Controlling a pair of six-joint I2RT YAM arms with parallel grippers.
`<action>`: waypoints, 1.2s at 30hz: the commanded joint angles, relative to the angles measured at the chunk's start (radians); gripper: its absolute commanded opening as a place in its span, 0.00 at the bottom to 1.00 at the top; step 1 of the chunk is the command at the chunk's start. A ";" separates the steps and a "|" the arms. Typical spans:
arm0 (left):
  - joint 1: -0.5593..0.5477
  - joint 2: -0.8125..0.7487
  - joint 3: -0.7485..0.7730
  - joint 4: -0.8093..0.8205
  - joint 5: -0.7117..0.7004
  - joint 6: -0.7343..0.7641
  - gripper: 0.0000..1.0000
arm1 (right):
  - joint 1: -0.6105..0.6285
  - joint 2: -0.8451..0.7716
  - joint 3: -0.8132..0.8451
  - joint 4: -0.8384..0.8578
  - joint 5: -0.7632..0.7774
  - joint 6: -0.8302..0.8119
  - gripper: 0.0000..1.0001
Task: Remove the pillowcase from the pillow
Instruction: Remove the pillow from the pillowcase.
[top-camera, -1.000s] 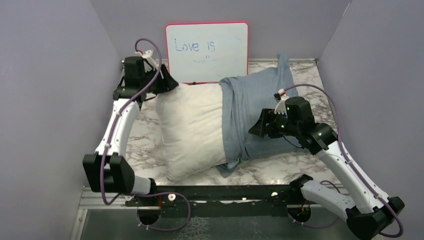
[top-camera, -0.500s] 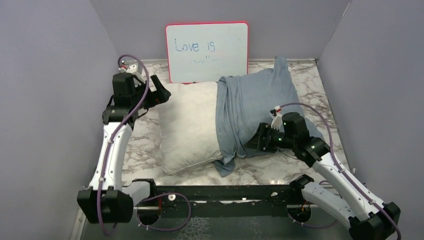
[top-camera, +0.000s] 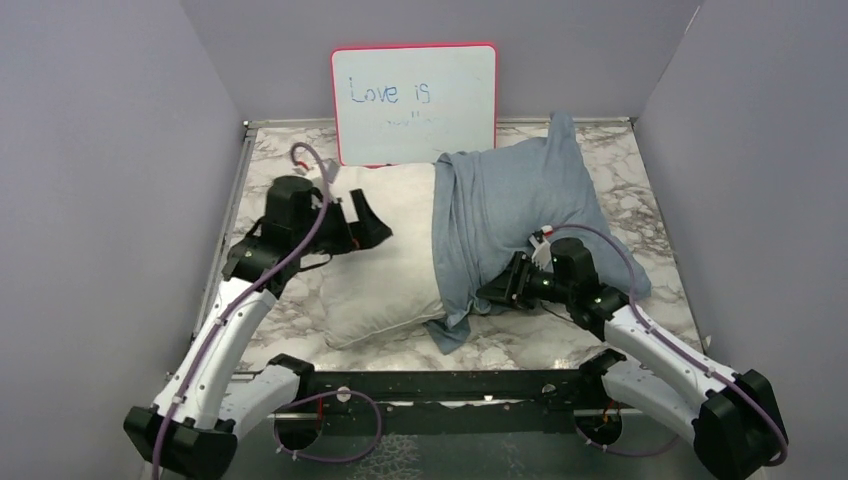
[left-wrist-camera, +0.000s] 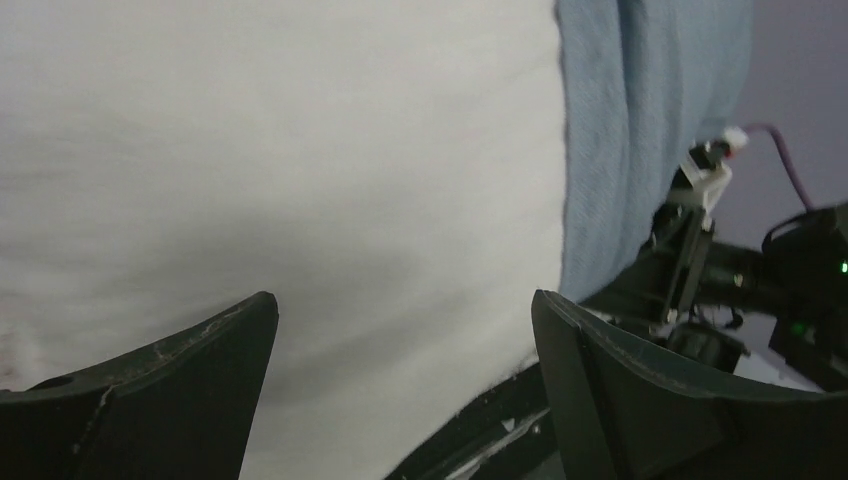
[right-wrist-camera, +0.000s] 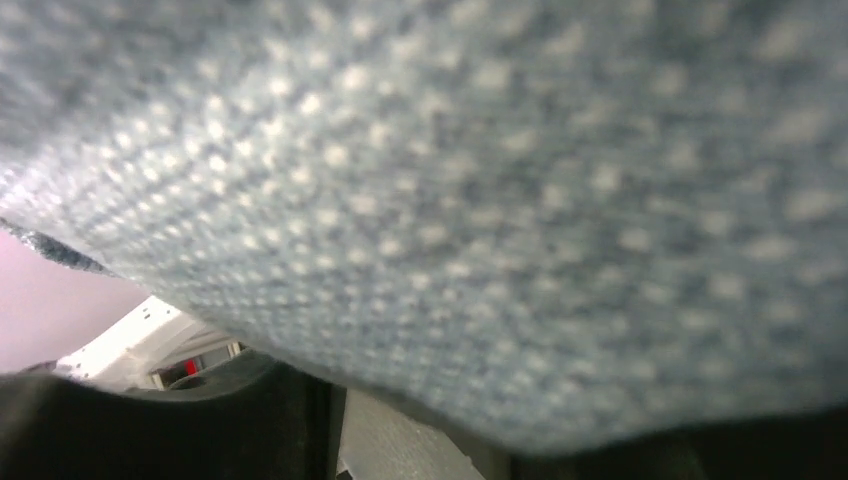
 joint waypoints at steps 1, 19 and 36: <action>-0.332 0.035 0.008 -0.013 -0.147 -0.101 0.99 | 0.014 0.027 -0.024 0.107 0.030 0.084 0.43; -0.898 -0.145 -0.340 0.148 -0.396 -0.579 0.99 | 0.014 -0.001 0.046 -0.005 0.082 0.020 0.13; -1.158 -0.306 -0.758 0.364 -1.175 -1.160 0.99 | 0.014 -0.019 0.094 -0.099 0.110 -0.021 0.16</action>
